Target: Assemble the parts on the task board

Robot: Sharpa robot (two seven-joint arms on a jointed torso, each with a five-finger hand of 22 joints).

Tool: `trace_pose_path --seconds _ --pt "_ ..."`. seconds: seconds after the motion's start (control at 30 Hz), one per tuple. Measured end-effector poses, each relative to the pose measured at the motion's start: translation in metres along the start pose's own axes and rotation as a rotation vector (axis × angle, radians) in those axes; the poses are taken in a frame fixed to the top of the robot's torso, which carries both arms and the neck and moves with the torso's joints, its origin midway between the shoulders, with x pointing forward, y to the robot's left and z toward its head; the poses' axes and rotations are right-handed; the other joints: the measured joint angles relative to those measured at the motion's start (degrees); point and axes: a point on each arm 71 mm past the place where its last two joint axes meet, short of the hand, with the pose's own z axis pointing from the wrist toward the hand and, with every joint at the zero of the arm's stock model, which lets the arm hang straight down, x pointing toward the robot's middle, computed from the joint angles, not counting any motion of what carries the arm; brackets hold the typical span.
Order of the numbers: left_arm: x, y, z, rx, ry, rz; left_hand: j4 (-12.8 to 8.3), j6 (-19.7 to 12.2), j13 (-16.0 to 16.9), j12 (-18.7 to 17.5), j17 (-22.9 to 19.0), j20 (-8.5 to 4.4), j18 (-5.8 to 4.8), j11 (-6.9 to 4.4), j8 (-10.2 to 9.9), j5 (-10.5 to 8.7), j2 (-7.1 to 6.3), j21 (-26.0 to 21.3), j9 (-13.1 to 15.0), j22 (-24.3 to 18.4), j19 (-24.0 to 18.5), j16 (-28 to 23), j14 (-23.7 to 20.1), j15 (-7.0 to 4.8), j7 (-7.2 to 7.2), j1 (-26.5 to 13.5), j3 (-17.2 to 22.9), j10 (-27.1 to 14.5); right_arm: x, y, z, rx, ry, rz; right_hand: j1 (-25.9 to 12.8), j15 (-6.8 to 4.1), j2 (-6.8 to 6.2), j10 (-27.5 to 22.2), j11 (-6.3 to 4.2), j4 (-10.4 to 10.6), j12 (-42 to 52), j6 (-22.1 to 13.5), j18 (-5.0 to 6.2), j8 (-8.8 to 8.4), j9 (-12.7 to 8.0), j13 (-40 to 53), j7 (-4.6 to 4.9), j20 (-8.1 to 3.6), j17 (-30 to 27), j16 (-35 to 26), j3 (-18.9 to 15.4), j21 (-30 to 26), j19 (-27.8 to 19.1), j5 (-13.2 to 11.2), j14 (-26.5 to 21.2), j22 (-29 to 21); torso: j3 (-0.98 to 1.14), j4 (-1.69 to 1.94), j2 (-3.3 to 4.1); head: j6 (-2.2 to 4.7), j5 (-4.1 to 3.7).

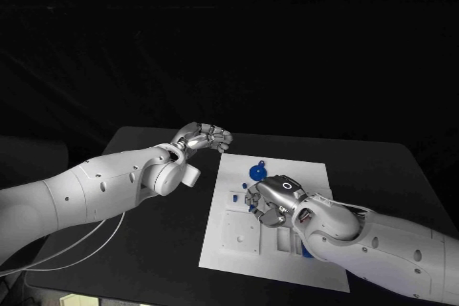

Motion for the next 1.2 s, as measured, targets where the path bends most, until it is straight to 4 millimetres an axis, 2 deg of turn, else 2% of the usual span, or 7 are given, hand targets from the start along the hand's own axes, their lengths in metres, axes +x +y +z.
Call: trace_pose_path --seconds 0.23,0.53,0.87,1.2 --pt "0.0 0.0 0.0 -0.002 -0.005 -0.004 0.0 0.0 -0.1 0.0 0.1 0.0 -0.04 0.0 0.0 0.0 0.0 -0.2 -0.1 0.0 0.0 0.0 0.0 -0.01 0.0 0.0 0.0 0.0 0.013 0.006 0.0 -0.019 0.028 -0.023 0.0 0.0 0.0 0.0 0.0 -0.2 0.0 0.0 0.0 -0.04 0.1 0.0 0.0 0.0 0.0 0.2 0.2 0.0 0.0 0.0 0.0 0.0 0.0 -0.03 0.01 -0.86 0.98" --pt "0.0 0.0 0.0 -0.005 -0.005 -0.007 0.0 0.0 -0.1 0.0 0.0 0.0 -0.17 0.0 0.0 0.0 0.0 -0.2 -0.1 0.0 0.0 0.0 0.0 -0.01 0.0 0.0 0.0 0.0 0.024 0.008 -0.002 -0.023 0.054 -0.044 -0.1 0.0 -0.06 -0.1 -0.09 -0.2 -0.1 0.0 0.0 -0.05 0.1 0.1 0.0 0.0 0.0 0.2 0.2 0.0 0.0 0.0 0.0 0.0 0.02 -0.04 0.03 -1.61 1.72" --pt "-0.001 0.001 -0.001 -0.01 -0.007 -0.007 0.0 0.0 -0.2 0.0 0.1 0.0 -0.42 0.0 0.0 0.0 0.0 -0.2 -0.1 0.1 0.0 -0.2 0.0 -0.01 0.0 0.0 0.0 0.0 0.03 0.008 -0.005 -0.021 0.082 -0.058 -0.1 0.0 -0.08 0.0 -0.27 -0.2 -0.1 0.0 0.0 -0.21 0.2 0.1 -0.01 -0.07 0.0 0.2 0.2 0.2 0.2 0.0 0.0 0.0 -0.03 -0.02 0.03 -2.18 2.12" --pt "-0.002 0.001 -0.001 -0.013 -0.007 -0.008 0.0 0.0 -0.2 0.0 0.1 0.0 -0.49 0.0 0.0 0.0 0.0 -0.2 -0.1 0.1 0.0 -0.2 0.2 0.19 0.0 0.0 0.0 0.0 0.033 0.002 -0.008 -0.009 0.099 -0.07 -0.2 0.0 -0.16 0.2 -0.19 -0.2 -0.1 0.0 0.0 -0.25 0.2 0.2 -0.01 -0.06 0.0 0.4 0.1 0.2 0.2 0.0 0.0 0.0 -0.08 -0.03 0.01 -2.54 2.13"
